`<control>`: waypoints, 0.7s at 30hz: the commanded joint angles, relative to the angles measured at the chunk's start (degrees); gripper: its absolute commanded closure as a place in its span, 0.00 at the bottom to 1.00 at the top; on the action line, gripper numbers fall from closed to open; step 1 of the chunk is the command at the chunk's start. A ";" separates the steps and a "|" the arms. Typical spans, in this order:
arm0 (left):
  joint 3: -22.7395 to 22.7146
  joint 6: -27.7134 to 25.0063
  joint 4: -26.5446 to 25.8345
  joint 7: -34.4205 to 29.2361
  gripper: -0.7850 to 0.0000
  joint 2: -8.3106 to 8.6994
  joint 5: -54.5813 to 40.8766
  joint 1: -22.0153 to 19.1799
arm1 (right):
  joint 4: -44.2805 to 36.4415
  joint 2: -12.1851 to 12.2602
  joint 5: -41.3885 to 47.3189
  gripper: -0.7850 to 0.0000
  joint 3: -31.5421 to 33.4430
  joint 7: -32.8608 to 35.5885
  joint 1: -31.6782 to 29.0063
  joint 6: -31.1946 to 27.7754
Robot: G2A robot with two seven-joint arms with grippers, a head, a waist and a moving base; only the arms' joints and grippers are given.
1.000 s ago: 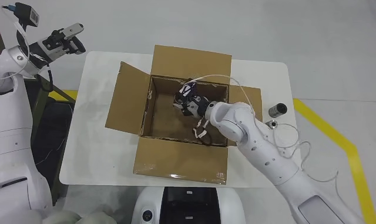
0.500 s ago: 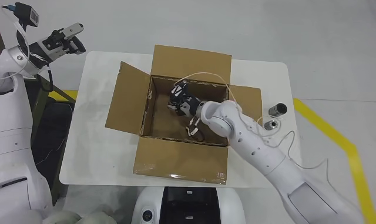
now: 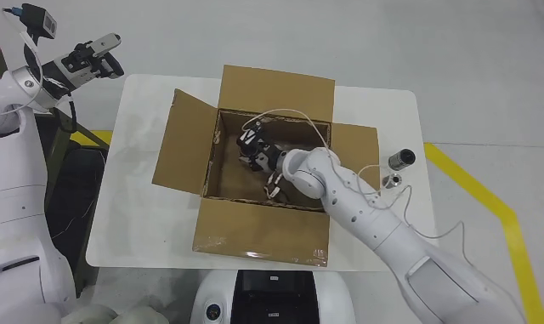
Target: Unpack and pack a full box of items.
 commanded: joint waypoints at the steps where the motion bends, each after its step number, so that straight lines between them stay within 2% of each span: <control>1: 0.00 0.00 0.00 0.00 0.00 0.00 0.00 0.00 | 0.32 -0.29 -0.36 0.66 -0.25 0.04 0.06 0.11; 8: 0.00 0.00 0.00 0.00 0.00 0.00 0.00 0.00 | 0.65 -0.90 -1.90 0.51 -0.33 0.37 -0.02 0.53; 9: 0.00 0.00 0.00 0.00 0.00 0.00 0.00 0.00 | 0.29 -0.87 -2.29 0.39 -0.17 0.44 -0.13 0.64; 13: 0.00 0.00 0.00 0.00 0.00 0.00 0.00 0.00 | -2.15 -0.39 -3.72 0.22 1.21 0.94 -1.16 1.25; 16: 0.00 0.00 0.00 0.00 0.00 0.00 0.00 0.00 | -5.26 0.32 -5.12 0.17 2.78 1.17 -2.62 1.53; 21: 0.00 0.00 0.00 0.00 0.00 0.00 0.00 0.00 | -12.27 1.90 -7.17 0.15 6.27 2.26 -6.00 0.99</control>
